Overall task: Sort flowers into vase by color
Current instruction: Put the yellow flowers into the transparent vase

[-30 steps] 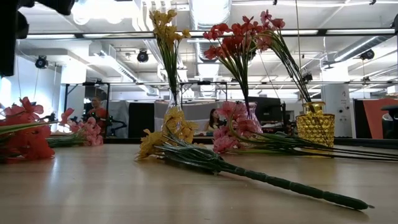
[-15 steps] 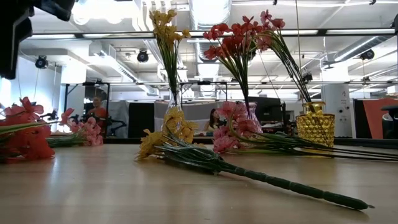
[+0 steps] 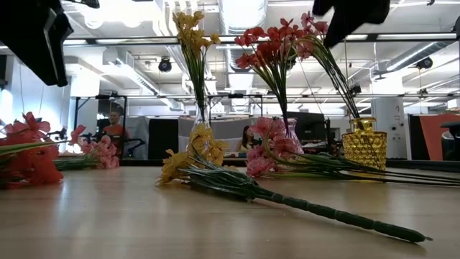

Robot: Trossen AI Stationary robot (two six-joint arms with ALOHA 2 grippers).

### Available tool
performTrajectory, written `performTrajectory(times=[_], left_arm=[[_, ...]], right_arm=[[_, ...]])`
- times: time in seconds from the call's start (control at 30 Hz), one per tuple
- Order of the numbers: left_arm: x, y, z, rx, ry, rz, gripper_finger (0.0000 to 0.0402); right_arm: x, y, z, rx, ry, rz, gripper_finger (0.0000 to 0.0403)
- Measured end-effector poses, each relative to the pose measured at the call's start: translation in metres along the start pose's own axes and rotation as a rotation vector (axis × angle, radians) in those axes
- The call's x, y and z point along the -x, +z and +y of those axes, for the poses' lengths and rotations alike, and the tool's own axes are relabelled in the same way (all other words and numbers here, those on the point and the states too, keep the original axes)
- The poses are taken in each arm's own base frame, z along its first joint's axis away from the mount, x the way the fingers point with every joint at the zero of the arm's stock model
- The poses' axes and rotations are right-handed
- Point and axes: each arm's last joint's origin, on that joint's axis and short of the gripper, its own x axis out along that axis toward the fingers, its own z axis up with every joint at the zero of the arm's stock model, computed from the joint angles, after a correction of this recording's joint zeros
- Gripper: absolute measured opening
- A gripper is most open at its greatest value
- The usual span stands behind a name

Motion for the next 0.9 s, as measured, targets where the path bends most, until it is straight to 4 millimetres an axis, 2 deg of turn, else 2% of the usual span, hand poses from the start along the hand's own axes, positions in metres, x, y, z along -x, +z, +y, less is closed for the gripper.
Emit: performTrajectory(times=[0.23,0.4,0.57,0.73,0.9], left_arm=[[0.000,0.003,0.002,-0.078,0.058,-0.097,0.0219],[0.000,0.005,0.003,-0.155,0.113,-0.175,0.0219],[0.001,0.006,0.005,-0.198,0.161,-0.219,0.0219],[0.001,0.005,0.007,-0.198,0.179,-0.220,0.0219],[0.001,0.005,0.007,-0.197,0.180,-0.222,0.0219]], right_arm=[[-0.044,-0.002,0.018,0.068,-0.017,-0.005,0.0281],[-0.078,-0.002,0.033,0.158,-0.021,-0.090,0.0278],[-0.111,-0.006,0.039,0.238,-0.099,-0.165,0.0272],[-0.136,-0.013,0.040,0.253,-0.164,-0.185,0.0272],[-0.155,-0.016,0.046,0.225,-0.144,-0.220,0.0272]])
